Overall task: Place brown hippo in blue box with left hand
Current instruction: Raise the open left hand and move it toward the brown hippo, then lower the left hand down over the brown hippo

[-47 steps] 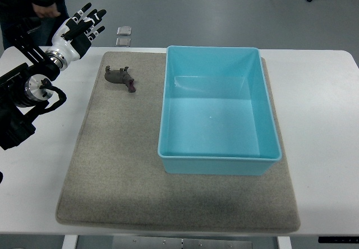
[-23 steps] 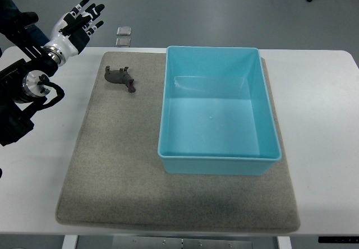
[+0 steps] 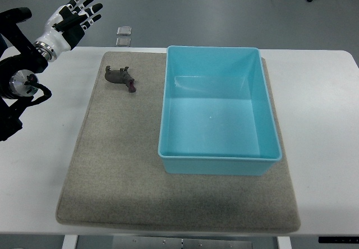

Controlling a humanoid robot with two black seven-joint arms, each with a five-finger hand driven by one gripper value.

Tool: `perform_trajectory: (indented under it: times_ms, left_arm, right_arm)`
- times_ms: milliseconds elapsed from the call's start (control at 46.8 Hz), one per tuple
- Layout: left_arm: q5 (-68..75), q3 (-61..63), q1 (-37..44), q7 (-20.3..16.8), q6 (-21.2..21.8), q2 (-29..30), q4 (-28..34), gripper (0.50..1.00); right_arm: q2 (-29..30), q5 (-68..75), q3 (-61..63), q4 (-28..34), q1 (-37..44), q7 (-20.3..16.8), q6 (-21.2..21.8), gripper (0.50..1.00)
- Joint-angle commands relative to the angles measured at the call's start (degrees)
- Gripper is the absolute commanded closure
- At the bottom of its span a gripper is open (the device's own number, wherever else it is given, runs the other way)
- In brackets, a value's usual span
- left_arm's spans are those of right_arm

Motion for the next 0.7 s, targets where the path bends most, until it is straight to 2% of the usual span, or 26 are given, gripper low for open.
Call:
perform_trajectory:
  times_ms: [0,214,427,577,683]
  left_arm:
    - [0.0,-0.3,-0.1,0.1,0.0,0.0,0.4,0.504]
    - [2.7,0.8,-0.7,0.0,-0.7,1.3,1.3,0.506]
    - [21.8,0.7,-2.1,-1.5,-0.6,2.2,1.3,0.519]
    - [29.6,0.8,-2.7,-4.1,-0.7,2.9,1.2,0.516]
    - [34.8,0.9,-3.4,-4.2,-1.1,3.6,0.7,0.512]
  right_arm:
    - [0.0,0.0,0.0,0.0,0.0,0.0,0.0,0.564]
    - [0.0,0.0,0.0,0.0,0.0,0.0,0.0,0.564]
    - [0.0,0.0,0.0,0.0,0.0,0.0,0.0,0.564]
    - [0.0,0.0,0.0,0.0,0.0,0.0,0.0,0.564]
    - [0.0,0.0,0.0,0.0,0.0,0.0,0.0,0.564]
